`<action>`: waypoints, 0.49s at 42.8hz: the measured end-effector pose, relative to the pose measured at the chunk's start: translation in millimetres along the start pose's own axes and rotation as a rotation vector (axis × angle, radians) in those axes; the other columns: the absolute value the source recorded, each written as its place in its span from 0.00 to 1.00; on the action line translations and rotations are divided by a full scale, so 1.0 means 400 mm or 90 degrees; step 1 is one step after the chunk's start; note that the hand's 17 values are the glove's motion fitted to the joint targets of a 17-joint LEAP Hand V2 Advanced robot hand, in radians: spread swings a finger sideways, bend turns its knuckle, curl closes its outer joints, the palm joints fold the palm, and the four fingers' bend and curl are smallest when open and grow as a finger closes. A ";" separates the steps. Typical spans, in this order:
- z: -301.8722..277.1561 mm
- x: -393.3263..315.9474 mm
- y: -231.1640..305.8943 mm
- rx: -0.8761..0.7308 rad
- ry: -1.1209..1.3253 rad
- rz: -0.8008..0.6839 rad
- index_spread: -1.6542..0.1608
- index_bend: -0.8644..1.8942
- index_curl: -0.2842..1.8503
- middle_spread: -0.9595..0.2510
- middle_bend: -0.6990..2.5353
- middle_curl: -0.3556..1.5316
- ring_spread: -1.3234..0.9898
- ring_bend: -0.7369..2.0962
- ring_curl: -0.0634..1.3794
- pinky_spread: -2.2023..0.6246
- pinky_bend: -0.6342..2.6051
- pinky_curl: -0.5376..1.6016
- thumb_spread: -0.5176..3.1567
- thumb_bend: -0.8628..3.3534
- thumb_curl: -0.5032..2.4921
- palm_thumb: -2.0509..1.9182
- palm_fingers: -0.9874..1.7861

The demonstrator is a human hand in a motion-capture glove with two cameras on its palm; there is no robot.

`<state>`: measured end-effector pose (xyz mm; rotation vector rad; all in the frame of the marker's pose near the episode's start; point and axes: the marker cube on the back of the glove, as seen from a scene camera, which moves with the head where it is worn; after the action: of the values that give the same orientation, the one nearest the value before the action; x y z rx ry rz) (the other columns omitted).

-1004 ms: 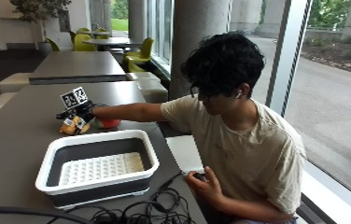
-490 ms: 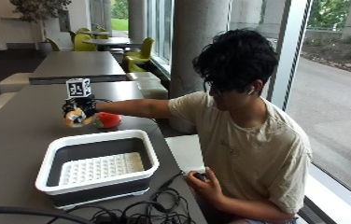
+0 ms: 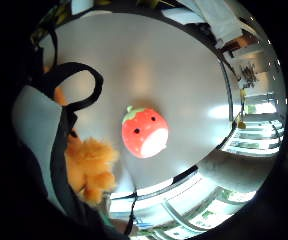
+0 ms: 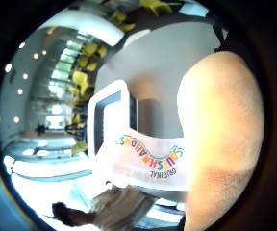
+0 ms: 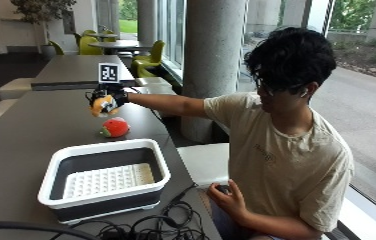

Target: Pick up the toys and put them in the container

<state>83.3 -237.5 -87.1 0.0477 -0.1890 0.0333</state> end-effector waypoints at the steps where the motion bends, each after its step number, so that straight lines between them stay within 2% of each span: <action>1: -0.011 -0.011 0.014 0.003 0.010 0.012 0.72 0.46 0.26 0.54 0.38 0.41 0.36 0.58 0.43 0.64 0.52 0.45 0.37 0.26 0.40 0.71 0.66; 5: -0.055 -0.022 0.062 0.016 0.057 0.036 0.71 0.47 0.27 0.52 0.38 0.42 0.35 0.59 0.44 0.64 0.52 0.46 0.36 0.25 0.41 0.71 0.65; 10: -0.077 -0.100 0.097 0.027 -0.019 0.039 0.71 0.48 0.28 0.51 0.39 0.44 0.34 0.59 0.46 0.63 0.53 0.46 0.35 0.25 0.43 0.71 0.64; 16: -0.108 -0.168 0.106 0.030 0.013 -0.042 0.70 0.49 0.30 0.49 0.40 0.47 0.33 0.60 0.48 0.64 0.53 0.47 0.34 0.25 0.44 0.71 0.63; 21: -0.116 -0.236 0.118 0.029 0.037 0.000 0.70 0.50 0.32 0.48 0.40 0.49 0.32 0.60 0.50 0.63 0.54 0.48 0.33 0.25 0.45 0.71 0.62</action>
<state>-2.6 -190.9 -148.4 0.0913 -0.1295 0.0385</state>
